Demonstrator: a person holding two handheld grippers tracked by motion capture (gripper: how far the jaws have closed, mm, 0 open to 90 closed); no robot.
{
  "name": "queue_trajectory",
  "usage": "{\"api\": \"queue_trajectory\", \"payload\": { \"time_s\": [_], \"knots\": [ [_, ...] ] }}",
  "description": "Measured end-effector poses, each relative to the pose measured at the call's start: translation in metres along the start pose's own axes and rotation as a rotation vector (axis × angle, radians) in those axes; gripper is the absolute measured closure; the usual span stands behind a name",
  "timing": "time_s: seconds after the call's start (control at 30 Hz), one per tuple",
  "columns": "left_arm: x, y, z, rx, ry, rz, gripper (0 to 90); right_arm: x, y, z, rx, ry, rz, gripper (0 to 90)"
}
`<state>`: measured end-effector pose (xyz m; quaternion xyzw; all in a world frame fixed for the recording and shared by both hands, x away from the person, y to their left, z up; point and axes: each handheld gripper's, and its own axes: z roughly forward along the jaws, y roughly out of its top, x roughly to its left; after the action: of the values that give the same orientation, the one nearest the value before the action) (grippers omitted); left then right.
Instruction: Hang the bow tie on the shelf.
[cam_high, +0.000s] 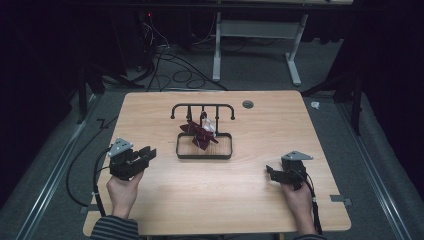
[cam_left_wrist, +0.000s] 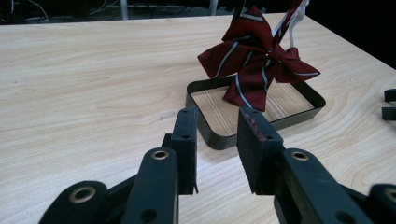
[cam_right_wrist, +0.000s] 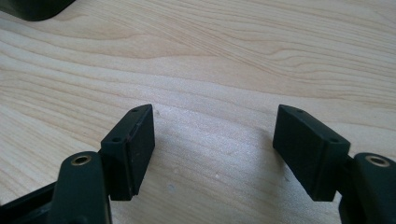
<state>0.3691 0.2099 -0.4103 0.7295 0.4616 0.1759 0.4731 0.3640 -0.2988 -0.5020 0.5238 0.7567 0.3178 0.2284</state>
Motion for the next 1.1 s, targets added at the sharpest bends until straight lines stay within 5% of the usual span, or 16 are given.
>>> {"api": "queue_trajectory", "payload": {
  "time_s": [1.1],
  "knots": [
    [0.011, -0.027, 0.005, 0.049, 0.028, -0.061, 67.8, 0.0, 0.0, 0.0, 0.0, 0.0, 0.0, 30.7]
  ]
}}
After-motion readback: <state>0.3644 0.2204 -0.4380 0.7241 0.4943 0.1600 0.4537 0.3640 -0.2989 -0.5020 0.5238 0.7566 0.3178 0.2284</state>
